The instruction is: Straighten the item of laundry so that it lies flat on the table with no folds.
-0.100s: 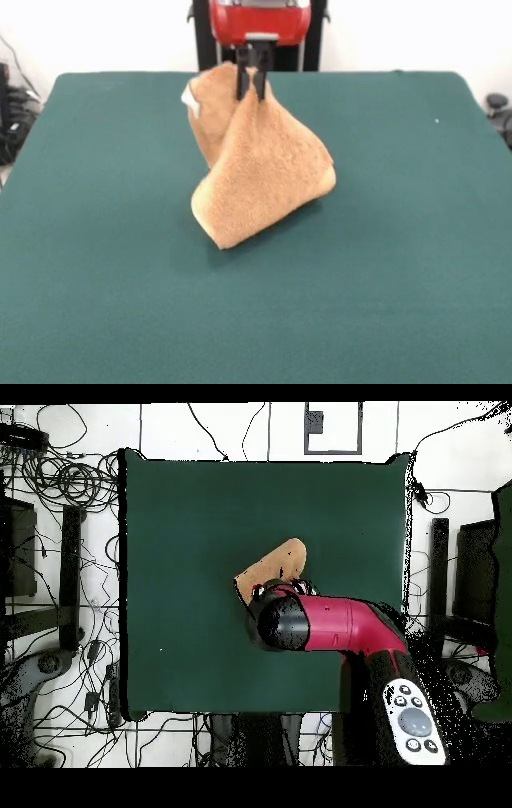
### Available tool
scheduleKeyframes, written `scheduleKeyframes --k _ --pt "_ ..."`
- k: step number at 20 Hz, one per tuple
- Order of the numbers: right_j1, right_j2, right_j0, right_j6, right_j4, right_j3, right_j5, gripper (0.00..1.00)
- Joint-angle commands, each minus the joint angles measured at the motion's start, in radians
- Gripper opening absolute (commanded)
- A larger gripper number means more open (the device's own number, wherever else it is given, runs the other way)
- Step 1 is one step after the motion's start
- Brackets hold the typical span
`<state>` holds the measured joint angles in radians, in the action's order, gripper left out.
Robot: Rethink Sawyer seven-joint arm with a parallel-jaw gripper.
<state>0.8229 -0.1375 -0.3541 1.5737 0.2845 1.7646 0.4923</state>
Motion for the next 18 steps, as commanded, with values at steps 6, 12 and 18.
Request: scheduleKeyframes --k 6,12,18 --pt "0.087 -0.052 -0.072 0.210 -0.126 0.007 -0.141 0.00" --pt "0.130 -0.137 -0.130 0.341 -0.236 0.101 -0.375 0.00" --pt "0.197 -0.010 -0.037 0.277 -0.298 0.022 -0.201 0.00"
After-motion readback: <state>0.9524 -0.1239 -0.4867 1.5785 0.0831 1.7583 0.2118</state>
